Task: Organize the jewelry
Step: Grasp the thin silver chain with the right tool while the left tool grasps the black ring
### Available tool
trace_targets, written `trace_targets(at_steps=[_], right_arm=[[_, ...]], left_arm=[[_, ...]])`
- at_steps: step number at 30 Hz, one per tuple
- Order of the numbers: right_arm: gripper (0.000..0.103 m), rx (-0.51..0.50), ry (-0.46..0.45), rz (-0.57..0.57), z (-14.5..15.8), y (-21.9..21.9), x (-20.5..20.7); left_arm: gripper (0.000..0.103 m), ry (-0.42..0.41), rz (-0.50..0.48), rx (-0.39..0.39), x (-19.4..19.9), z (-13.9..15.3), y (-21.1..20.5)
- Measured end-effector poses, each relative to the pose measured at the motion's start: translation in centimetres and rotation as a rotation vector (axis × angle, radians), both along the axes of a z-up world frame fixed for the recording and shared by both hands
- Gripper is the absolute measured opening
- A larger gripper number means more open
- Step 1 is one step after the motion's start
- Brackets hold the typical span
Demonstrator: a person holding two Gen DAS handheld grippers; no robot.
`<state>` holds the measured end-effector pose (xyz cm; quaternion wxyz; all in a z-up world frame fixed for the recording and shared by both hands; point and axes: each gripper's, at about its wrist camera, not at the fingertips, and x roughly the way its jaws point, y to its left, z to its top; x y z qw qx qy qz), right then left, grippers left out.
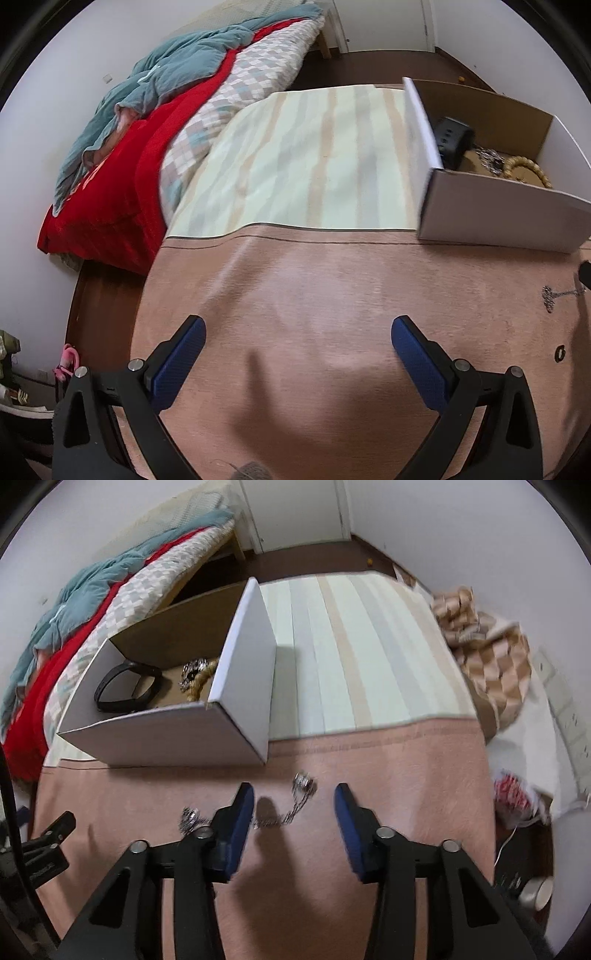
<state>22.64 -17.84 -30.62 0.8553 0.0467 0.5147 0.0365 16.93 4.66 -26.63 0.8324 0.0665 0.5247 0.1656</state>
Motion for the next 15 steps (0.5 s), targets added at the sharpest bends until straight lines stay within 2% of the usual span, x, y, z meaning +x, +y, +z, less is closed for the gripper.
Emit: trace_targets(at_steps=[2, 3, 4, 5, 9, 15], right_arm=[[0.041, -0.035, -0.016, 0.018, -0.2, 0.4, 0.3], [0.032, -0.044, -0.024, 0.028, -0.2, 0.5, 0.4], [0.016, -0.066, -0.033, 0.038, -0.2, 0.8, 0.4], [0.013, -0.088, -0.038, 0.045, -0.3, 1.0, 0.3], [0.012, -0.085, -0.045, 0.051, 0.0, 0.3, -0.8], [0.012, -0.027, -0.044, -0.044, 0.6, -3.5, -2.9]], left_arm=[[0.103, 0.001, -0.011, -0.002, 0.1, 0.0, -0.6], [0.103, 0.0, -0.016, -0.003, 0.1, 0.1, -0.8], [0.103, -0.002, -0.02, -0.003, 0.1, 0.2, -1.0], [0.103, -0.006, -0.025, -0.005, 0.1, 0.3, -1.3], [0.103, -0.017, -0.077, -0.068, -0.4, 0.7, -3.0], [0.103, 0.006, -0.214, -0.209, -1.3, 0.4, -8.1]])
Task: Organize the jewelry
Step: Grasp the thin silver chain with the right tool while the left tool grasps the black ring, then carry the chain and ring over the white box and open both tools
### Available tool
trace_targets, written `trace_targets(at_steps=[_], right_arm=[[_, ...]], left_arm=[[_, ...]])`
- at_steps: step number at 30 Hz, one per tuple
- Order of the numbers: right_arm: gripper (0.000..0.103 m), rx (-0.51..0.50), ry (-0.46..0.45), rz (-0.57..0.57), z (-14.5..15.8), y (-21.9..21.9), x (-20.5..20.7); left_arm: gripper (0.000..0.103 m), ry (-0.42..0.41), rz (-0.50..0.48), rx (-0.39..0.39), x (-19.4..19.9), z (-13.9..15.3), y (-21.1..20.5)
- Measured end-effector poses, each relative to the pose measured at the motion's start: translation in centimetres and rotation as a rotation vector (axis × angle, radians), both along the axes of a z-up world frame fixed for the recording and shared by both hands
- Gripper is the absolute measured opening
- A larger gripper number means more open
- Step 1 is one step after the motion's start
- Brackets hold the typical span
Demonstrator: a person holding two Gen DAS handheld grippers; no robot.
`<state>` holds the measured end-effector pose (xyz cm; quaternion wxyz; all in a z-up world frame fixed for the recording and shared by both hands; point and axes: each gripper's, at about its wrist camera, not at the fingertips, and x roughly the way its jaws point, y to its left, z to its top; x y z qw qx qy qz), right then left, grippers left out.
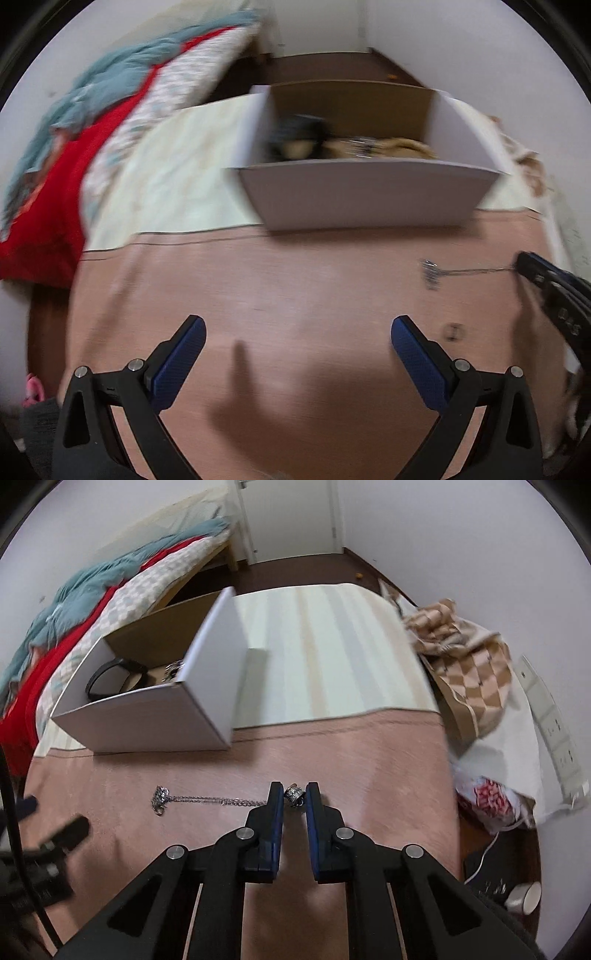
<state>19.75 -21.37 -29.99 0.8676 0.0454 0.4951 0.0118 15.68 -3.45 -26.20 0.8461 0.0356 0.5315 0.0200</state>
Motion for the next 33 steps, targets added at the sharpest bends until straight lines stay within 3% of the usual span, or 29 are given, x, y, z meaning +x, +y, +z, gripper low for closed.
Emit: trace_targets(at_steps=[6, 8, 10, 14, 16, 18, 26, 33], right_arm=[[0.012, 0.023, 0.002, -0.048, 0.4, -2.4, -1.6], [0.012, 0.028, 0.002, -0.06, 0.5, -2.9, -1.9], [0.012, 0.031, 0.002, -0.069, 0.5, -3.3, -2.2], [0.012, 0.037, -0.001, -0.078, 0.5, -3.5, -2.2], [0.012, 0.039, -0.003, -0.077, 0.6, -3.5, -2.2], [0.012, 0.037, -0.005, -0.076, 0.6, -3.5, -2.3], [0.012, 0.056, -0.035, -0.073, 2.2, -3.0, -2.4], [0.012, 0.094, -0.082, -0.03, 5.0, -1.7, -2.4]], left_arm=[[0.102, 0.027, -0.104, -0.079, -0.2, -0.6, -4.4], [0.094, 0.031, -0.126, -0.079, -0.1, -0.9, -5.3], [0.067, 0.047, -0.146, -0.072, 0.0, -1.3, -6.1], [0.043, 0.034, -0.177, -0.073, 0.0, -1.3, -6.9], [0.023, 0.032, -0.191, -0.069, 0.1, -1.1, -7.3], [0.009, 0.033, -0.201, -0.068, 0.3, -1.1, -7.3], [0.009, 0.016, -0.201, -0.083, 0.1, -0.4, -6.4], [0.009, -0.036, -0.202, -0.099, -0.1, 2.3, -5.3]])
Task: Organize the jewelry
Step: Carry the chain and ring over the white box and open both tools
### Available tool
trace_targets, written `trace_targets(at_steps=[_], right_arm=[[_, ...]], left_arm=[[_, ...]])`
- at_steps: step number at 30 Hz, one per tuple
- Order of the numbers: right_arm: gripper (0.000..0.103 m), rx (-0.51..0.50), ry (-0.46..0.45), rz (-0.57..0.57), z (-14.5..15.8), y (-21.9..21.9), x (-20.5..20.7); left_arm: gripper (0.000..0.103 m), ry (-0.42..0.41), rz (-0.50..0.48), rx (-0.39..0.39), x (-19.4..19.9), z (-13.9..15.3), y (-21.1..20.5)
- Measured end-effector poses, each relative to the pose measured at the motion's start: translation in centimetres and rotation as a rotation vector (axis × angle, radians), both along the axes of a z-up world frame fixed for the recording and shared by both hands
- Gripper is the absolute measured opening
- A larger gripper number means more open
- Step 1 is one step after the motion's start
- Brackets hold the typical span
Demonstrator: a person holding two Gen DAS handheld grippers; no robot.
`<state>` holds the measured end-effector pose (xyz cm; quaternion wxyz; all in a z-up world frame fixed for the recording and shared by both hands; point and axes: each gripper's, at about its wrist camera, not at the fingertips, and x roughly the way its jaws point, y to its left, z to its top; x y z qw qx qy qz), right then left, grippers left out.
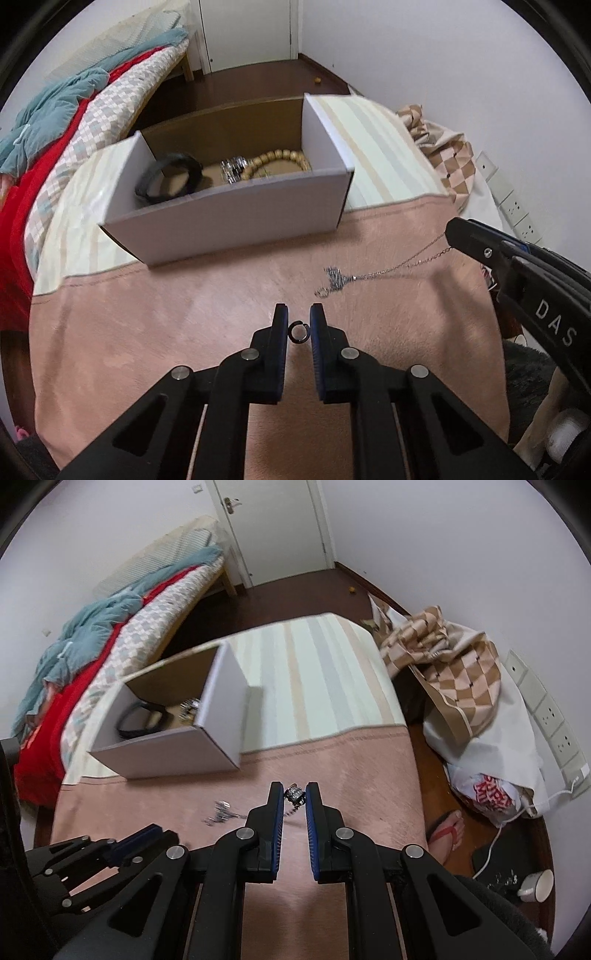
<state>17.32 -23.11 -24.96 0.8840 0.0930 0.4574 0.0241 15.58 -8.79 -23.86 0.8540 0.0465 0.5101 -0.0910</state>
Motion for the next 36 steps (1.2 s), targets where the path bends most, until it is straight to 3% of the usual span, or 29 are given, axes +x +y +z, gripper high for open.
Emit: trace_targets(at_steps=[10, 15, 21, 26, 30, 36], right_arm=[[0.012, 0.053, -0.088, 0.075, 6.1, 2.1, 1.0], [0.012, 0.057, -0.163, 0.127, 10.8, 3.2, 2.2], [0.012, 0.072, -0.221, 0.173, 14.5, 4.8, 4.6], [0.012, 0.088, -0.158, 0.216, 13.2, 6.4, 8.7], [0.012, 0.084, -0.065, 0.24, 9.9, 7.3, 11.7], [0.012, 0.073, 0.056, 0.272, 5.2, 7.9, 14.7]], left_arm=[[0.009, -0.085, 0.024, -0.05, 1.3, 6.2, 2.2], [0.009, -0.117, 0.055, -0.087, 3.8, 9.9, 4.3], [0.009, -0.113, 0.093, -0.122, 7.7, 11.9, 6.7], [0.009, -0.022, 0.087, -0.16, 11.6, 10.7, 7.7], [0.009, 0.095, 0.06, -0.159, 14.8, 7.6, 7.5], [0.01, 0.206, 0.029, -0.127, 16.7, 4.0, 6.4]])
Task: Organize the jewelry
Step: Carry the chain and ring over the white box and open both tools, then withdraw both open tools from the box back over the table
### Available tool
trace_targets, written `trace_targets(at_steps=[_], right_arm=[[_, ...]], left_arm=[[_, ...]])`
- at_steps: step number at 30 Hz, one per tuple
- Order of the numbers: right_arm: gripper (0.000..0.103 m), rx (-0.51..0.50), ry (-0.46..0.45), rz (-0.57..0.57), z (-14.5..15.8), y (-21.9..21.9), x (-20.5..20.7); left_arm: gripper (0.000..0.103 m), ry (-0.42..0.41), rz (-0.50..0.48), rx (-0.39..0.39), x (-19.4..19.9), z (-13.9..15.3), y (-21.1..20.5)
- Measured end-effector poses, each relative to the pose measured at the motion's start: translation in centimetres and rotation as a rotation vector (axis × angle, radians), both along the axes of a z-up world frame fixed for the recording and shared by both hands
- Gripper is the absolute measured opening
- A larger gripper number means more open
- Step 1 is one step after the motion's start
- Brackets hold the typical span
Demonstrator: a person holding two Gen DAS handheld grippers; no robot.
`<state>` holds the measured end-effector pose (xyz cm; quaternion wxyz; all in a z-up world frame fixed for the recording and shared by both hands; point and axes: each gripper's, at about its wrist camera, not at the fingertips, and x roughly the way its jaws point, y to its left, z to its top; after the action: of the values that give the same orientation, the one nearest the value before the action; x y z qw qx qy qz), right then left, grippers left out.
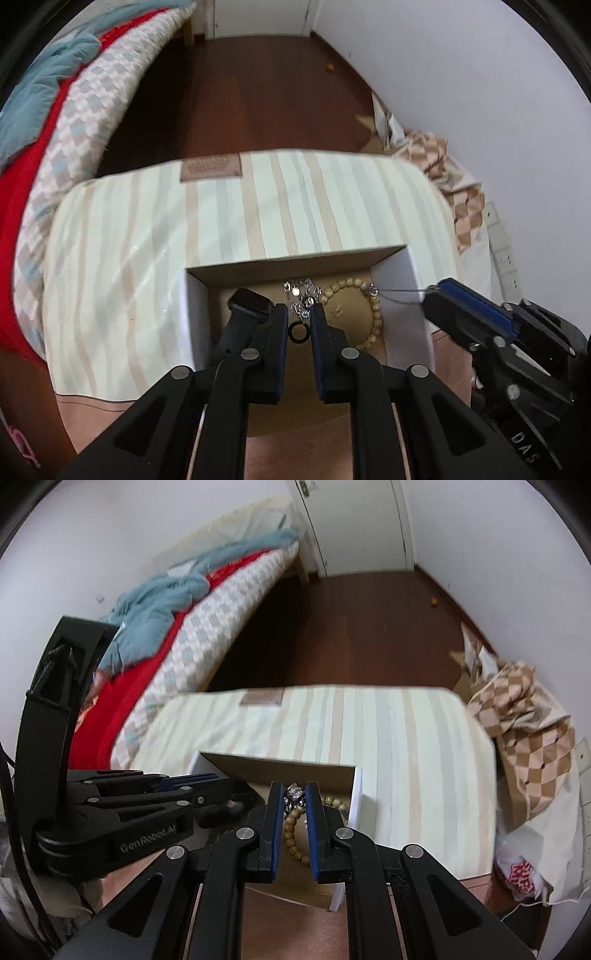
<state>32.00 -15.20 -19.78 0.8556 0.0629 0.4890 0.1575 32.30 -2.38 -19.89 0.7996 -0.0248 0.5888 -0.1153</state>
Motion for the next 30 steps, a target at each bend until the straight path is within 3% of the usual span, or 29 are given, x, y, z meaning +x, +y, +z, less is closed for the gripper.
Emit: trace_targets(at_steps=[6, 11, 12, 13, 14, 15, 16, 18, 20, 21, 22, 27, 30], right_arm=[[0.013, 0.02, 0.098, 0.0, -2.5, -0.4, 1.2], [0.014, 0.029, 0.131, -0.016, -2.6, -0.9, 1.1], [0.02, 0.035, 0.131, -0.017, -2.4, -1.0, 1.0], [0.033, 0.041, 0.128, -0.02, -2.1, -1.2, 0.9], [0.04, 0.042, 0.122, -0.025, -1.8, -1.3, 0.7], [0.049, 0.044, 0.117, -0.027, -1.4, -1.3, 0.6], [0.05, 0.049, 0.111, -0.03, -1.1, -1.5, 0.4], [0.055, 0.035, 0.109, -0.037, -0.7, -1.5, 0.0], [0.068, -0.014, 0.106, -0.047, -0.5, -1.3, -0.6], [0.076, -0.038, 0.106, -0.053, -0.4, -1.3, -0.9], [0.083, -0.069, 0.105, -0.059, -0.5, -1.1, -1.2], [0.101, -0.202, 0.127, -0.093, -1.2, -0.5, -3.0], [0.103, -0.248, 0.119, -0.116, -1.2, -0.4, -4.1]], left_arm=[[0.013, 0.012, 0.058, 0.024, 1.0, -0.1, 0.9], [0.02, -0.051, 0.09, 0.044, 1.1, 1.8, 1.9], [0.024, -0.061, 0.095, 0.049, 1.0, 2.2, 2.0], [0.036, -0.074, 0.1, 0.053, 0.8, 2.6, 2.2], [0.045, -0.083, 0.106, 0.059, 0.6, 2.9, 2.4], [0.064, -0.099, 0.115, 0.065, 0.3, 3.3, 2.7], [0.073, -0.117, 0.123, 0.068, -0.2, 3.7, 2.9], [0.074, -0.136, 0.134, 0.086, -0.8, 4.1, 3.3], [0.075, -0.152, 0.152, 0.104, -1.7, 4.3, 3.9], [0.085, -0.16, 0.163, 0.115, -2.2, 4.3, 4.2], [0.101, -0.168, 0.178, 0.135, -2.9, 4.2, 4.5], [0.103, -0.195, 0.205, 0.216, -5.5, 3.4, 5.0], [0.103, -0.188, 0.217, 0.223, -6.9, 2.9, 5.2]])
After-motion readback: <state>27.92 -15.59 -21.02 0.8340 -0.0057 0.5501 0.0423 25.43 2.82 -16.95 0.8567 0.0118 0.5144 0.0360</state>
